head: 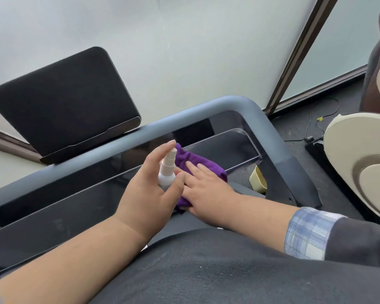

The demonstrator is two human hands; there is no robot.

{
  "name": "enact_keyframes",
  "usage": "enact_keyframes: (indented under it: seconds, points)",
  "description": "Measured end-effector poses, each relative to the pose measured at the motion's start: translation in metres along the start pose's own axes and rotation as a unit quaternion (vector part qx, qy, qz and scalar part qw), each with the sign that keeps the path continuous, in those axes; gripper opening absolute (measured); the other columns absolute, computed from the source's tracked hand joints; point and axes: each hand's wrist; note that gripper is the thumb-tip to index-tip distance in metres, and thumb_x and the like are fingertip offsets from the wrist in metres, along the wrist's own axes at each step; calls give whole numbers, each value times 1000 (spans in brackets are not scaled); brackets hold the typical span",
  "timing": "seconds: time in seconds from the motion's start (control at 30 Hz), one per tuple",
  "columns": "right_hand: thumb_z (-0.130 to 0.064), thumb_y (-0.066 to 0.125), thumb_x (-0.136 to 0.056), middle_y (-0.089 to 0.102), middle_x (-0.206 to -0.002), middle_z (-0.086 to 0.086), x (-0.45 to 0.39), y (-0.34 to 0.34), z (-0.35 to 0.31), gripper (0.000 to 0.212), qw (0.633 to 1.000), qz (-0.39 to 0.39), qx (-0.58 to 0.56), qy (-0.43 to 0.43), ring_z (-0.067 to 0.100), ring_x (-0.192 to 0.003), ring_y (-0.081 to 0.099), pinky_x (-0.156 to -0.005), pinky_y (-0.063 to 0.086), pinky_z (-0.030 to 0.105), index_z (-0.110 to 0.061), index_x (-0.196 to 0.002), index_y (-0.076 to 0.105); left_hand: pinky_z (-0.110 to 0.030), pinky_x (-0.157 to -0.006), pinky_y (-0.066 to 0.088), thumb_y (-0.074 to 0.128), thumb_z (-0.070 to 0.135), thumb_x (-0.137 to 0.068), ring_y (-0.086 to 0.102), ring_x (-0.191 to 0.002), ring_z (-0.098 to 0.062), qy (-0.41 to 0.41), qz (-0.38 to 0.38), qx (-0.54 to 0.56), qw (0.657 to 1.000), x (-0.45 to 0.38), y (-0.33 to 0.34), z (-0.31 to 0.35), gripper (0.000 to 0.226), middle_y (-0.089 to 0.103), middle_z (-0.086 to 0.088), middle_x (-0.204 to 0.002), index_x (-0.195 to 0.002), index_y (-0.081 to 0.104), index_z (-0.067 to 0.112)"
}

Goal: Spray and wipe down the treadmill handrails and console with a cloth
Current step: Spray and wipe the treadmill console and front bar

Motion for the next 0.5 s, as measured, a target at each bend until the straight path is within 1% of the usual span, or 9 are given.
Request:
enact_keyframes:
  seconds: [0.07, 0.1, 0.17, 0.2, 0.23, 0.3, 0.37, 0.4, 0.5]
  points:
    - [-58, 45, -97, 8, -168, 5, -2, 0, 4, 76, 1000, 3, 8, -7, 36, -153, 6, -123, 6, 50, -28, -160, 13, -39, -77, 55, 66, 32, -87, 64, -76, -14, 7, 4, 7, 1000, 2, -3, -2, 61, 64, 18, -94, -125, 35, 69]
    - [-60, 44, -97, 9, -168, 4, -1, -2, 10, 77, 1000, 8, 6, 6, 34, -154, 6, -123, 6, 49, -30, -160, 13, -38, -75, 56, 67, 31, -89, 64, -73, -15, 13, 7, 14, 1000, 3, -5, -3, 61, 64, 16, -92, -126, 36, 68]
    - [-65, 39, -96, 10, -168, 1, 5, -7, 31, 76, 997, 17, -7, 70, 30, -154, 5, -123, 6, 47, -35, -160, 11, -30, -70, 54, 68, 24, -92, 61, -66, -15, 22, 16, 32, 999, 7, -10, -6, 64, 63, 11, -89, -125, 36, 68]
    - [-67, 34, -96, 10, -168, 0, 11, -8, 43, 75, 993, 23, -20, 113, 29, -154, 6, -124, 7, 45, -36, -159, 11, -25, -68, 52, 67, 17, -91, 60, -63, -15, 26, 24, 41, 999, 9, -13, -8, 68, 63, 9, -88, -125, 36, 67]
    - [-69, 28, -95, 13, -168, -1, 18, -9, 54, 74, 987, 32, -32, 154, 28, -154, 8, -124, 9, 45, -36, -159, 14, -20, -66, 50, 66, 10, -91, 59, -62, -14, 30, 33, 50, 998, 11, -17, -10, 71, 63, 7, -88, -126, 38, 65]
    - [-70, 19, -91, 24, -165, 1, 30, -9, 69, 77, 975, 56, -47, 209, 29, -153, 16, -123, 15, 46, -33, -157, 25, -11, -65, 46, 65, 0, -89, 57, -63, -13, 36, 54, 62, 996, 14, -27, -13, 69, 62, 4, -89, -129, 41, 52]
    - [-68, 17, -89, 34, -161, 4, 31, -8, 69, 78, 967, 69, -80, 231, 32, -150, 24, -122, 21, 48, -28, -154, 37, -7, -68, 44, 63, -4, -89, 57, -67, -13, 41, 77, 67, 994, 17, -37, -18, 67, 61, 2, -90, -129, 41, 45]
    - [-67, 16, -89, 35, -160, 5, 28, -9, 64, 78, 964, 66, -89, 241, 34, -150, 25, -121, 21, 50, -28, -153, 39, -7, -69, 44, 63, -5, -89, 57, -68, -13, 41, 84, 70, 993, 18, -42, -21, 66, 61, 2, -91, -128, 41, 44]
    - [-68, 9, -89, 28, -163, 7, 9, -10, 36, 79, 967, 40, -63, 245, 39, -150, 19, -121, 19, 53, -31, -155, 33, -8, -70, 44, 63, -4, -90, 57, -68, -14, 34, 88, 74, 993, 25, -52, -33, 66, 60, 3, -87, -132, 40, 41]
Point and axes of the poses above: each hand's wrist, its own x-axis away from the middle knuckle, its own y-axis out of the palm, z = x × y
